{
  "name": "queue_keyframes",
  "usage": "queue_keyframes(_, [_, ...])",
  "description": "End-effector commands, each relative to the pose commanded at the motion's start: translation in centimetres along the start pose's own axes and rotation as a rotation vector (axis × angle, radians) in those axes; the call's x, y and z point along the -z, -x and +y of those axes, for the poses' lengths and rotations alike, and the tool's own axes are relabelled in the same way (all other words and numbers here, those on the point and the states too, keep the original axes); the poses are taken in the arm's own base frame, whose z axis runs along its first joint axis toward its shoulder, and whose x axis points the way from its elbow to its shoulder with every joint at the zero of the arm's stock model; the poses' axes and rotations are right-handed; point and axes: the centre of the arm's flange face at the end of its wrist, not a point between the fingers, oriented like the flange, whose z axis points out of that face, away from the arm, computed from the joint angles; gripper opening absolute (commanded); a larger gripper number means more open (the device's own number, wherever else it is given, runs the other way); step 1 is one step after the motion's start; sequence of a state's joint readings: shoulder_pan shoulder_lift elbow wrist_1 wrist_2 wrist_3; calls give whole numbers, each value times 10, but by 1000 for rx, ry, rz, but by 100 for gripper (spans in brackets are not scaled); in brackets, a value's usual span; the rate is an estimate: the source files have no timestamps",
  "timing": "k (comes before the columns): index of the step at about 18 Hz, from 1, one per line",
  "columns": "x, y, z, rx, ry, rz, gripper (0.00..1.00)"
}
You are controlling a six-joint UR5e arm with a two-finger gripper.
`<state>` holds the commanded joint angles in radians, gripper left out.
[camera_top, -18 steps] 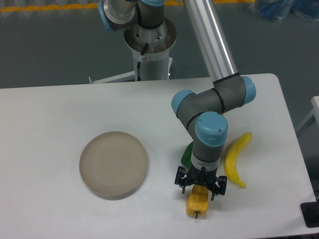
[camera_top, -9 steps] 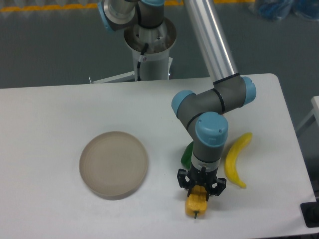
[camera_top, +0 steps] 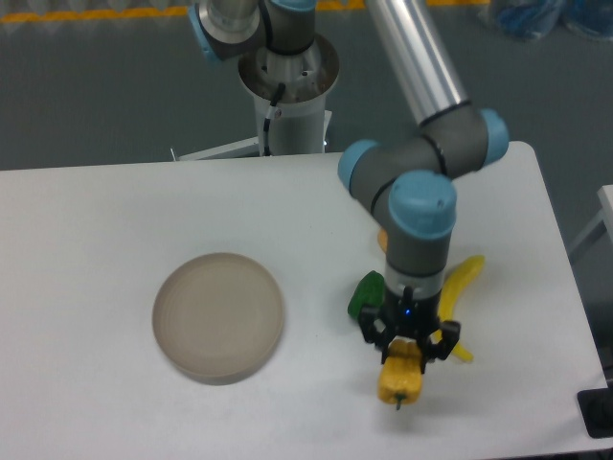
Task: Pick up the yellow pepper from the table
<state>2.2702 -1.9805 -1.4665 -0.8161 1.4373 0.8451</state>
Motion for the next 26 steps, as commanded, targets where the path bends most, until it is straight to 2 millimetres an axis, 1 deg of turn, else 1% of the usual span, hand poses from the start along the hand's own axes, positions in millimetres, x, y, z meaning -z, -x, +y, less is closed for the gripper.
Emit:
queue_keyframes(2, [14,10,6,6,-7,-19,41])
queue_keyframes(3, [26,20,13,15,-15,-38,41])
queue_keyframes(5, [48,27,19,-9,-24,-66,42])
queue_keyframes(6, [51,33,23,-35,-23,-74,42])
queue_keyframes(8, [51,48,39,-74,2,-71,42])
queue_keyframes(10, [49,56,50,-103,24,-56,42])
queue_keyframes(12, [52,56,48,-108,22,-61,42])
queue_keyframes(15, [50,57,50,-146,27,-57,42])
queue_keyframes(17, [46,56,51,-148,41,-55,42])
queue_keyframes(26, [41,56,51,-149,60,-63,42])
